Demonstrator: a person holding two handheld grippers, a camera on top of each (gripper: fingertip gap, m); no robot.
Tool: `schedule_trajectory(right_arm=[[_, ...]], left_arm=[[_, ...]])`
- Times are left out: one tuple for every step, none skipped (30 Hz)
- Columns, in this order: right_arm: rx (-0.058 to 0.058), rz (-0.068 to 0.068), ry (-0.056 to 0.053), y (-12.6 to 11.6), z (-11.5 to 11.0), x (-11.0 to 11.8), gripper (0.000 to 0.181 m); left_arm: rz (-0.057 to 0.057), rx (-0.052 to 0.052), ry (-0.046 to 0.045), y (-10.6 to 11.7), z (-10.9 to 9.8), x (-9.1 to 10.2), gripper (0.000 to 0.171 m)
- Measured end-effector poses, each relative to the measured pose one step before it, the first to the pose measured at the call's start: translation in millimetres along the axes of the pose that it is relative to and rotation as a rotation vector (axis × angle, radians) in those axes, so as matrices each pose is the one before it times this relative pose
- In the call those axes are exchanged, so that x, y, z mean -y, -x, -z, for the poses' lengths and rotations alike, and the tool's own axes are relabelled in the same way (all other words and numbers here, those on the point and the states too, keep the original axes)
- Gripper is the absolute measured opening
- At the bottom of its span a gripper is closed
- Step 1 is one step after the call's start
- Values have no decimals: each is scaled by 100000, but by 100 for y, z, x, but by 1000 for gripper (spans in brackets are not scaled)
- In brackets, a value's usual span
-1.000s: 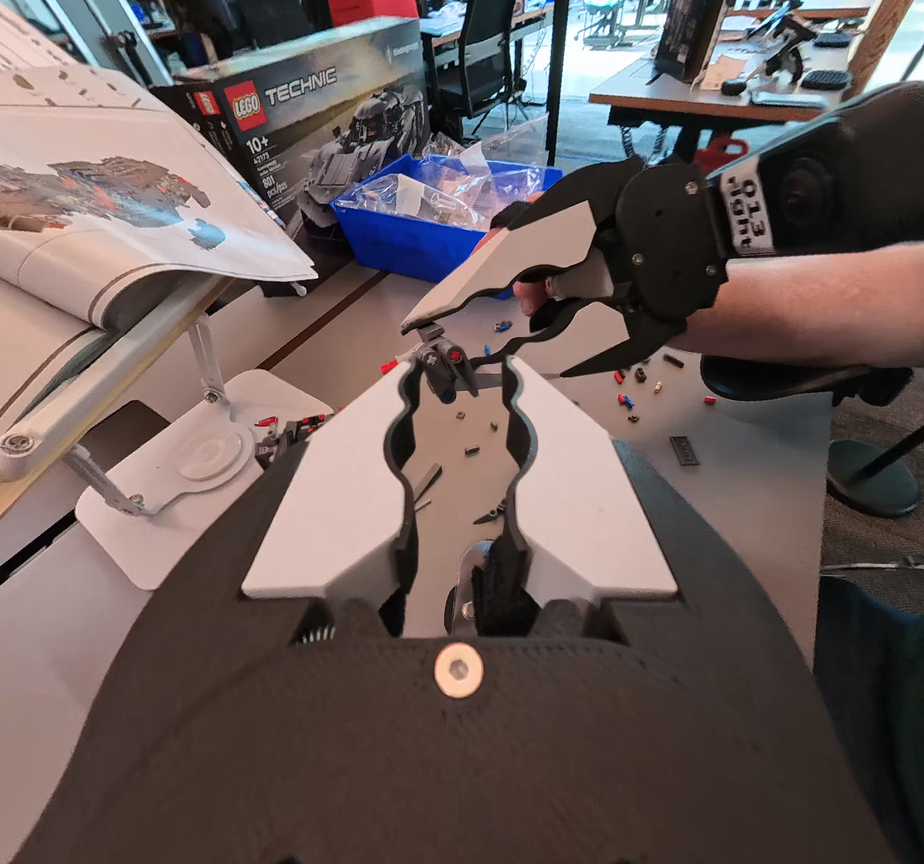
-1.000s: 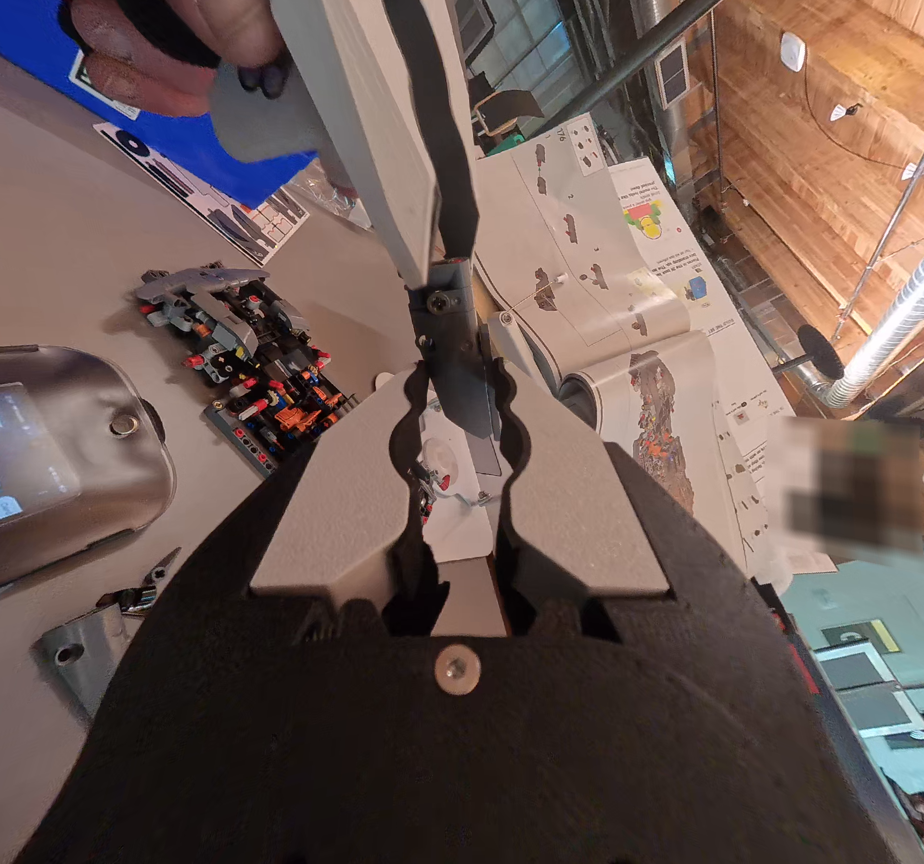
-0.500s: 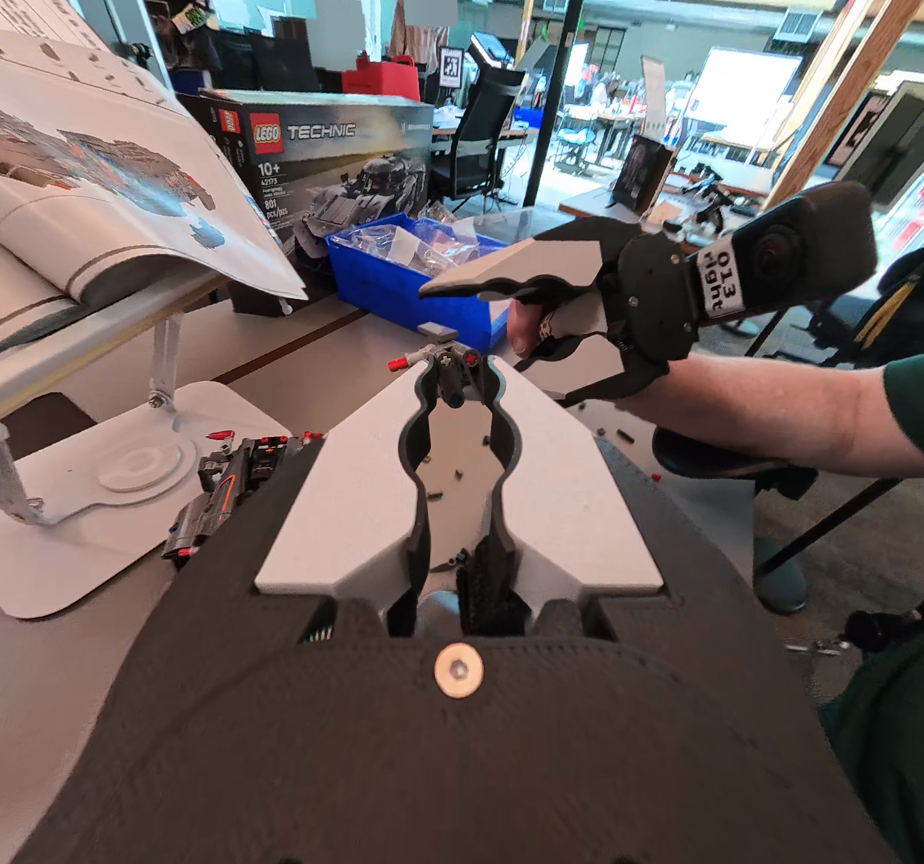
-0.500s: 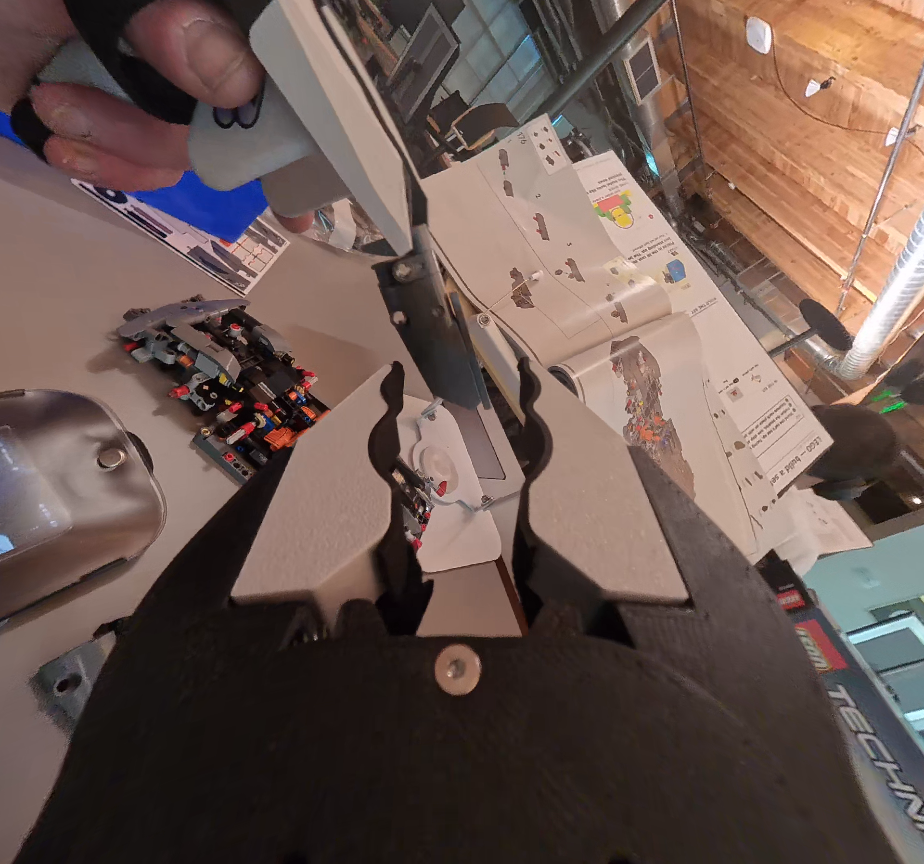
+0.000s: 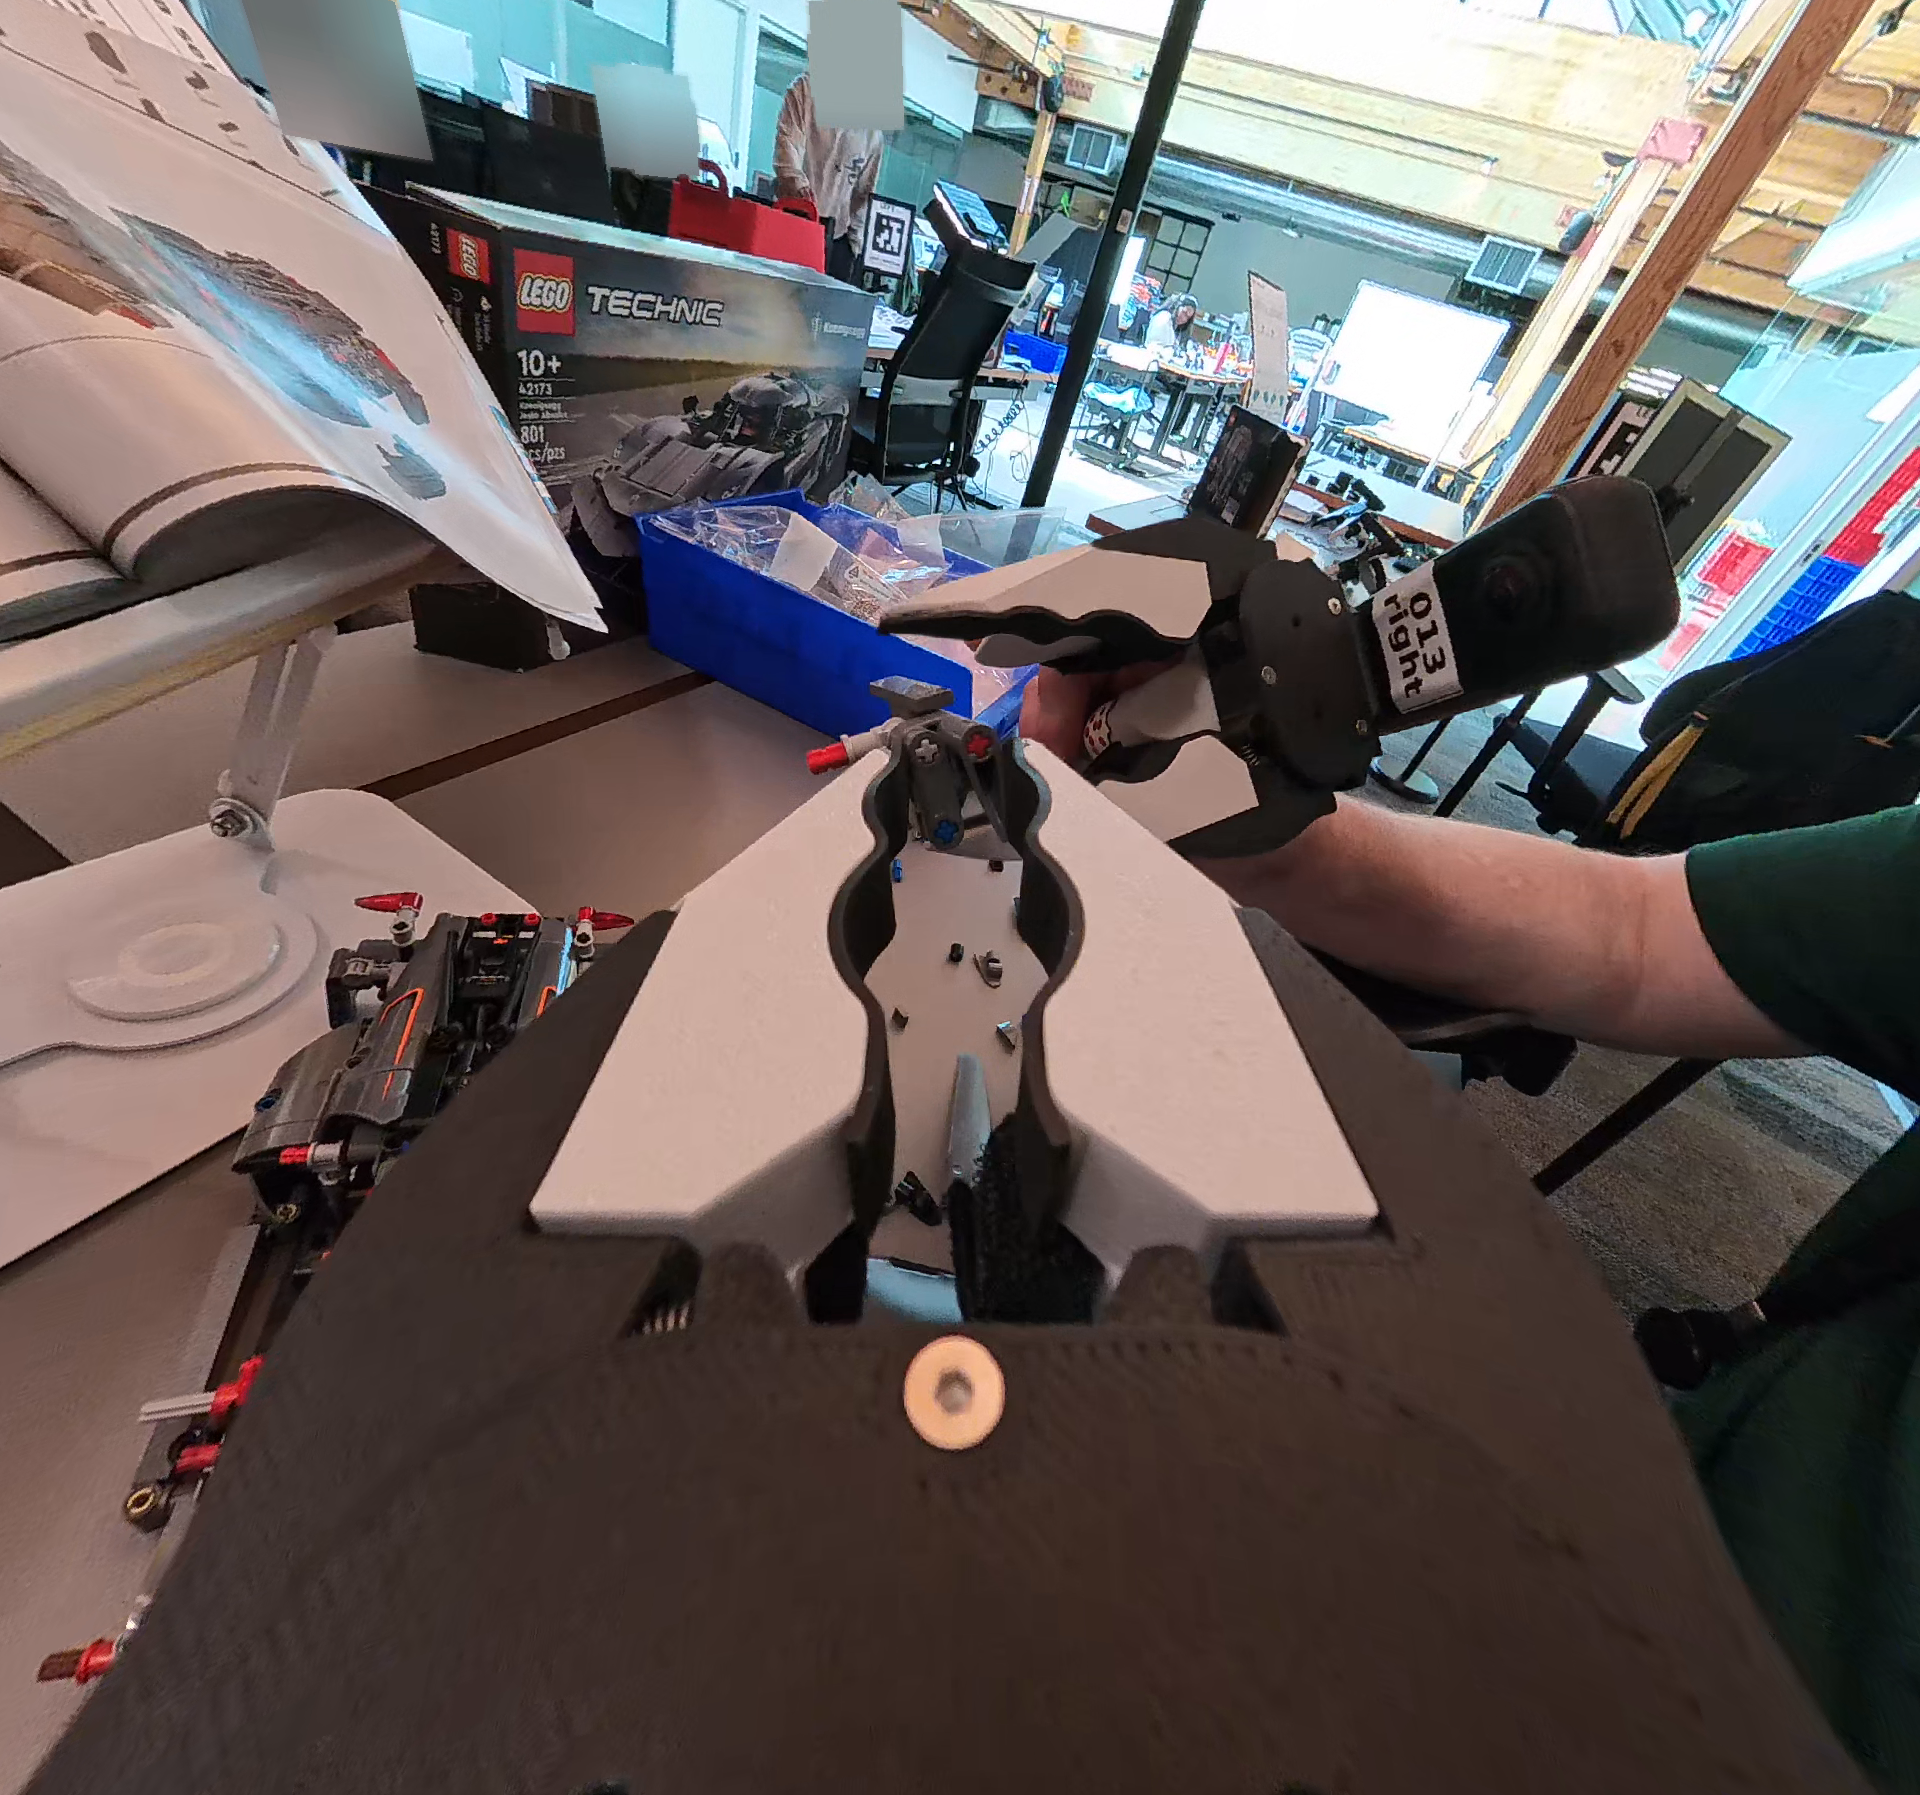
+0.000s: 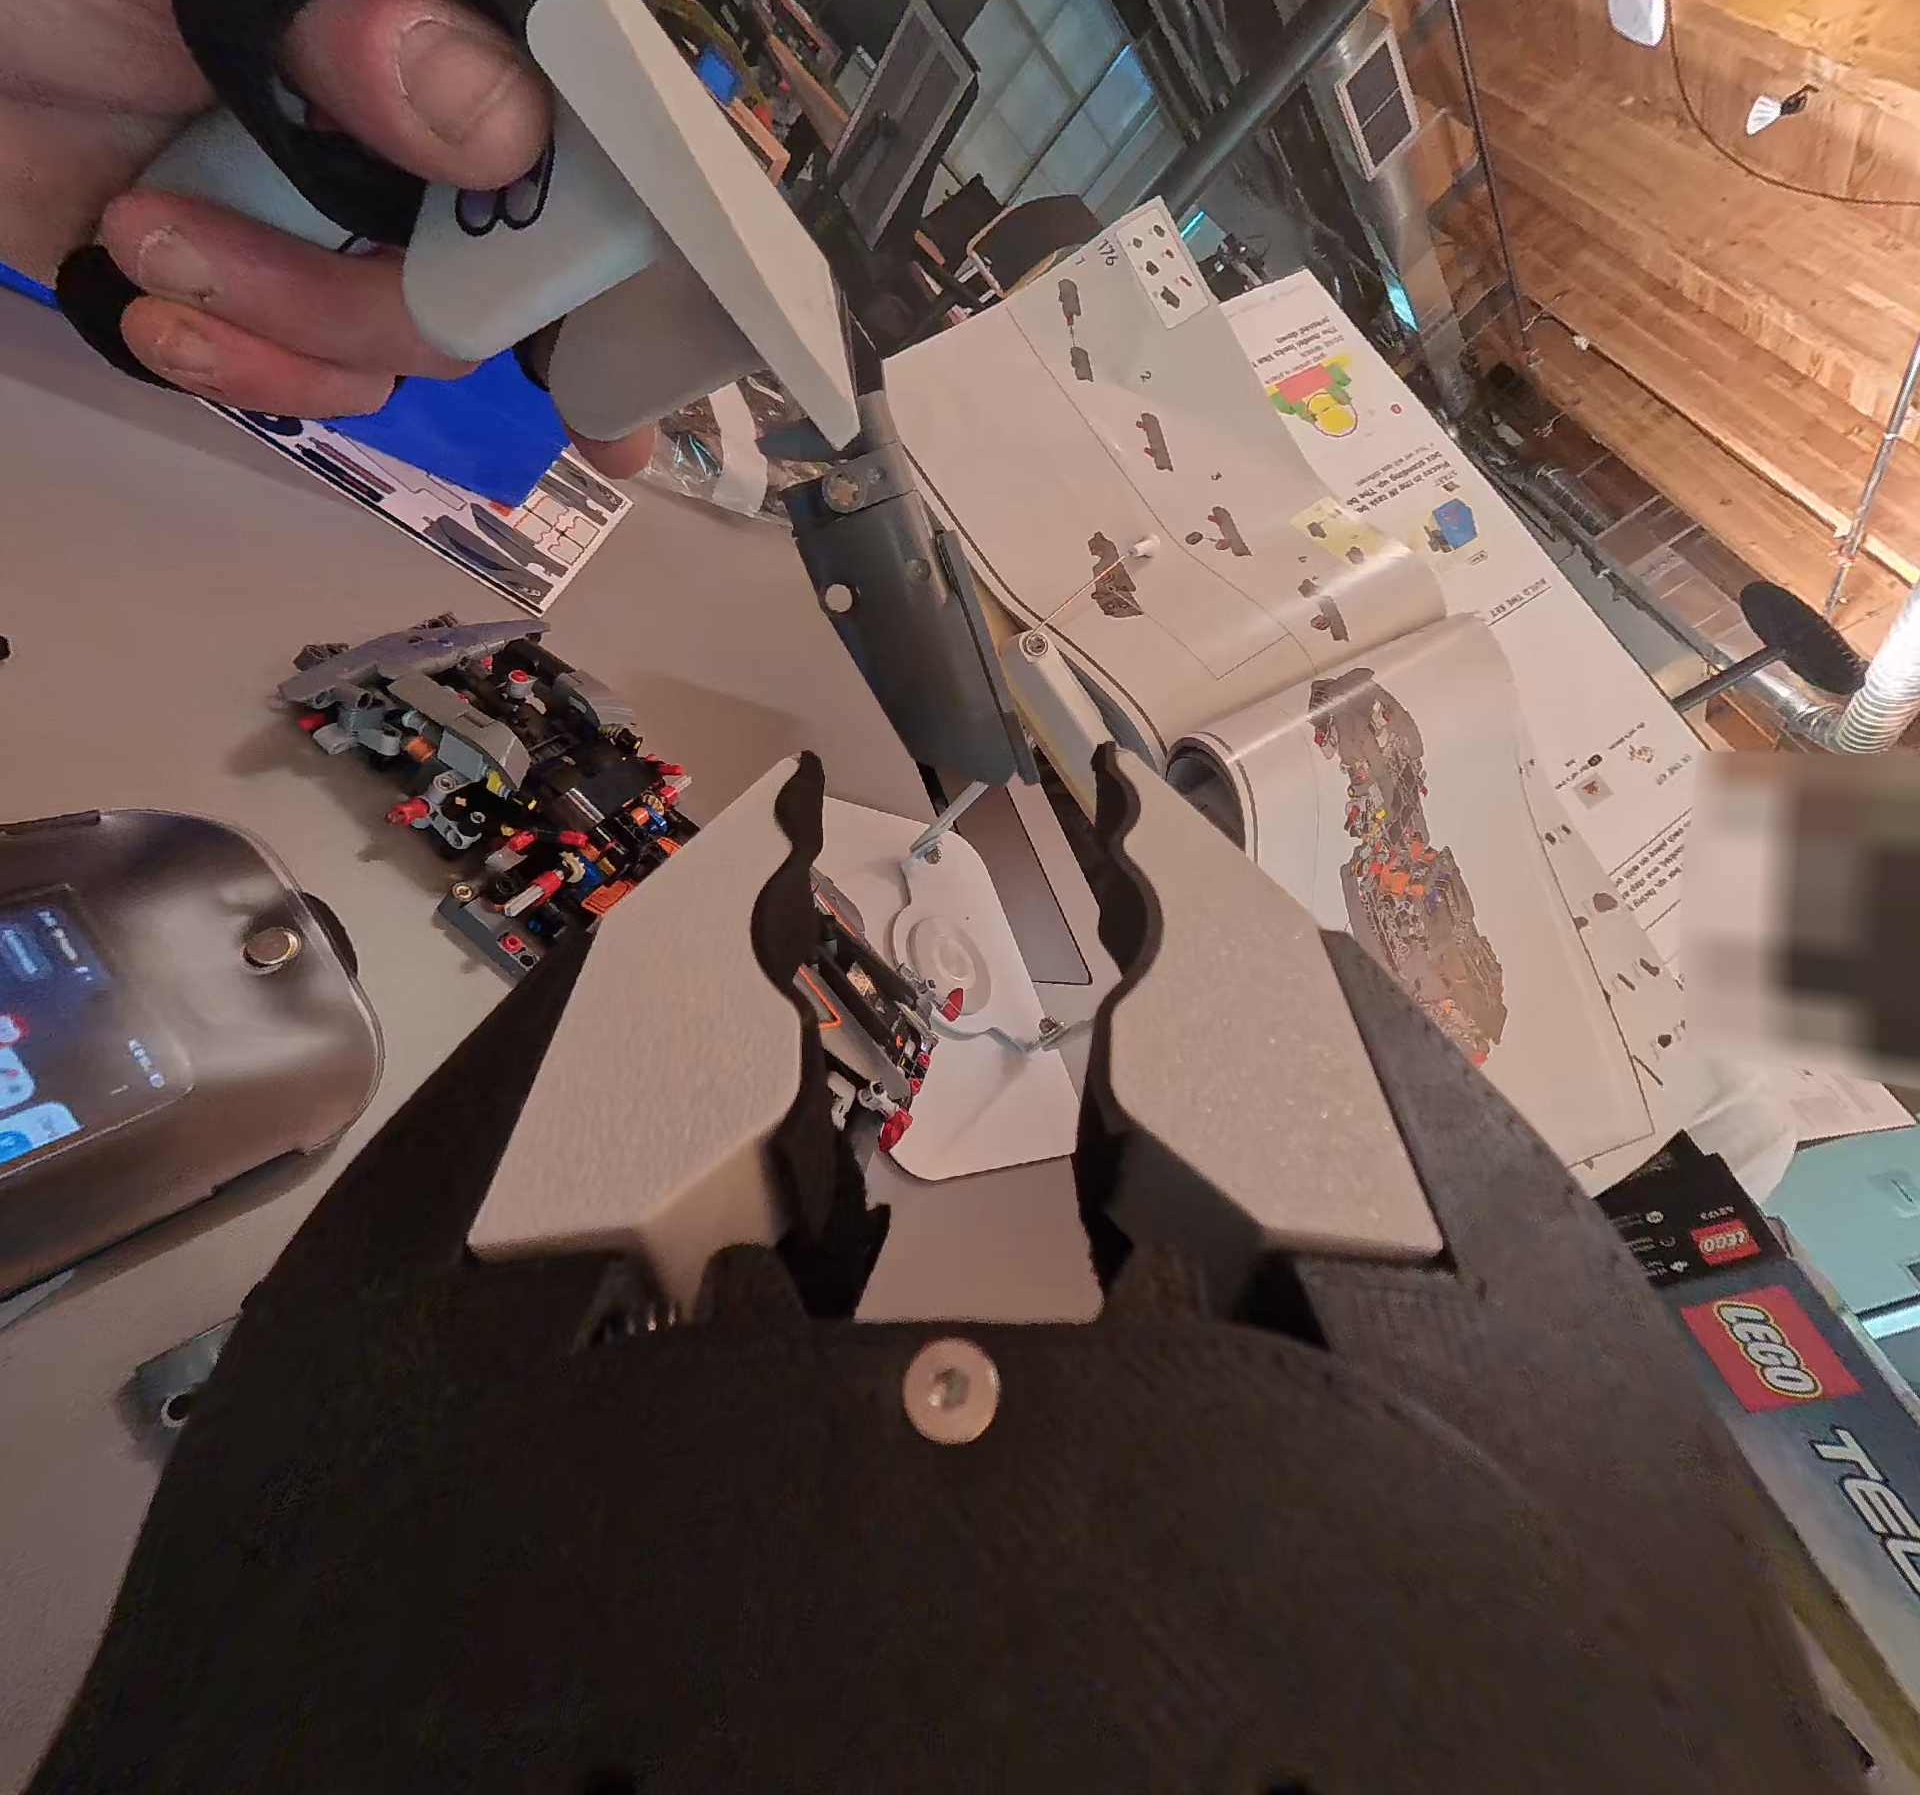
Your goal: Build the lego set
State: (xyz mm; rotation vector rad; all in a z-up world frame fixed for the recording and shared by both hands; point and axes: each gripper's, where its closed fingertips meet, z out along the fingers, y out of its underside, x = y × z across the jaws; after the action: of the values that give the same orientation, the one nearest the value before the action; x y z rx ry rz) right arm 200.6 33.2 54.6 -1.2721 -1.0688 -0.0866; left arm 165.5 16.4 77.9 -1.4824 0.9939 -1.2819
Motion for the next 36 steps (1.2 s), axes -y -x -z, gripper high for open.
schedule_trajectory(right_arm=[[-181,-29,191,-54,-7,-53,51],[-171,-72,-3,-63,14,-29,50],[-136,-292,-22,-68,22,-10,50],[-53,-234,-3,-43,10,-8,50],[-137,-18,192,-39,-10,-30,50],[-121,153,155,-10,-2,-17,50],[-27,202,63,17,-7,-2,50],[113,232,-51,56,-6,20,49],[98,169,84,48,-17,7,49],[37,136,44,36,-14,7,49],[-31,161,10,19,-11,6,49],[-50,112,-52,2,-2,10,49],[-80,-65,-107,-20,13,14,49],[-3,-224,1,-19,-2,-5,49],[-225,-213,-7,-55,8,-23,50],[-581,-283,135,-129,10,-41,49],[-729,-762,244,-183,16,-78,50],[-1218,-1598,372,-322,16,-132,50],[-1194,-1983,-137,-386,51,-80,52],[-901,-2016,-420,-368,81,-44,52],[-1288,-2137,429,-465,68,-152,52],[-812,-2184,549,-386,38,-186,52],[-805,-2214,166,-371,28,-138,52],[-428,-1859,24,-249,30,-101,52],[45,-1060,-14,-108,2,-57,52],[96,-821,101,-31,-22,-46,52],[620,-655,-71,88,-22,-7,52],[611,132,-260,158,-19,43,52],[1021,1116,-810,276,-2,166,52],[1496,1413,-1430,408,23,297,52],[1436,1603,-1217,436,13,308,52],[1110,2054,-608,423,-25,220,53],[978,2674,-451,447,-43,188,53],[783,3131,42,442,-78,107,54],[433,3043,353,387,-93,52,54],[481,2523,224,381,-94,71,54]], left_arm=[[-73,39,-329,32,-6,51,16],[26,-66,-174,20,-16,23,16],[6,-45,-165,5,-13,16,16],[56,19,-111,19,-21,11,16],[25,50,-62,19,-16,-8,16],[-38,5,80,2,-25,-21,16],[-56,19,65,-6,-14,-12,16],[-73,89,-46,7,-12,4,16],[-9,61,-10,0,1,-1,16],[-31,70,-64,-1,8,26,16],[-60,88,-185,6,19,42,16],[-71,-3,-263,-17,5,51,16],[-28,-87,-36,-15,-2,24,16],[-119,-54,-7,-23,3,15,16],[-37,8,-159,-11,-9,39,16],[32,-105,-178,-17,8,35,16],[-23,-218,-219,-42,17,57,16],[-85,-127,-387,-43,58,95,16],[-89,136,-587,8,72,127,16],[17,72,-352,21,84,102,16],[6,-50,-272,4,89,91,16],[4,-139,-388,-12,102,96,16],[50,-269,-457,-35,87,106,16],[104,-162,-425,-24,89,102,16],[59,-42,-434,-1,79,84,16],[159,-145,-230,-15,52,47,16],[209,-212,-245,-28,31,39,16],[169,-255,-278,-33,19,43,16],[40,-208,1,-39,2,-12,16],[-16,-46,246,-5,-22,-56,16],[74,-27,311,0,-48,-73,16],[100,-258,59,-39,-45,-49,16],[77,-647,187,-106,-74,-71,16],[-32,-625,482,-121,-101,-110,16],[-48,-658,783,-129,-130,-153,16],[-50,-938,929,-179,-148,-175,16]])
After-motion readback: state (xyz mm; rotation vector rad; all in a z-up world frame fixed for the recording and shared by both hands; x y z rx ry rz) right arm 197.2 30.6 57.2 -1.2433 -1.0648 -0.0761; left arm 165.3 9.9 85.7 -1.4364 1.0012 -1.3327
